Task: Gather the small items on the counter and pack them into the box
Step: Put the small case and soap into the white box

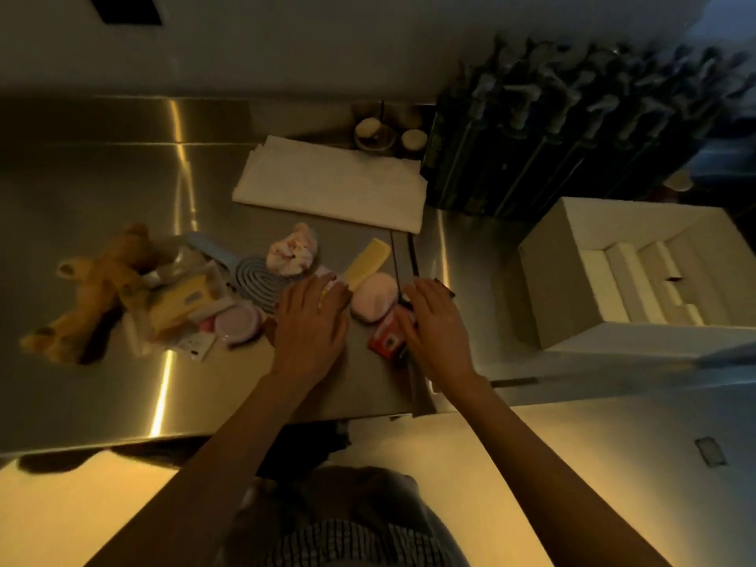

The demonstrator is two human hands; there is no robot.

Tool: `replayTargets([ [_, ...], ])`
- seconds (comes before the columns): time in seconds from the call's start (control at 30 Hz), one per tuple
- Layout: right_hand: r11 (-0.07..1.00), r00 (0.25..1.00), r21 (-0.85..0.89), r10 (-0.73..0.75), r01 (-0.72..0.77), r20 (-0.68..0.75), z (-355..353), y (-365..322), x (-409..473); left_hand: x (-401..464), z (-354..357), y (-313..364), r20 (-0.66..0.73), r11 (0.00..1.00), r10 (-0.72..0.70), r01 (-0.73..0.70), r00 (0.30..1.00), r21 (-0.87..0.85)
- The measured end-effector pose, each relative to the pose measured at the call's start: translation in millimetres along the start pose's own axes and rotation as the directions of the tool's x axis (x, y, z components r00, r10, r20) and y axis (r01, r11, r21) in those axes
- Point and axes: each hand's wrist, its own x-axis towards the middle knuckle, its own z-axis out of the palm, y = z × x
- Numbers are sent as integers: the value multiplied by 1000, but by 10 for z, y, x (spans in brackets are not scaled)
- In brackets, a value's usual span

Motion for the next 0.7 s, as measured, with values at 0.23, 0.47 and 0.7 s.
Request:
replayTargets([
  [0.23,992,999,121,-30,26,31,-256,524,-256,-84,122,620,56,999,-51,51,997,5],
  [0.47,993,995,109,38,-48,93,-177,741,-400,-175,352,820,111,999,-29,33,993,-28],
  [0.7,979,978,130,134,-156,161,53,725,-462,-269,560,851,170,999,-36,42,985,-27],
])
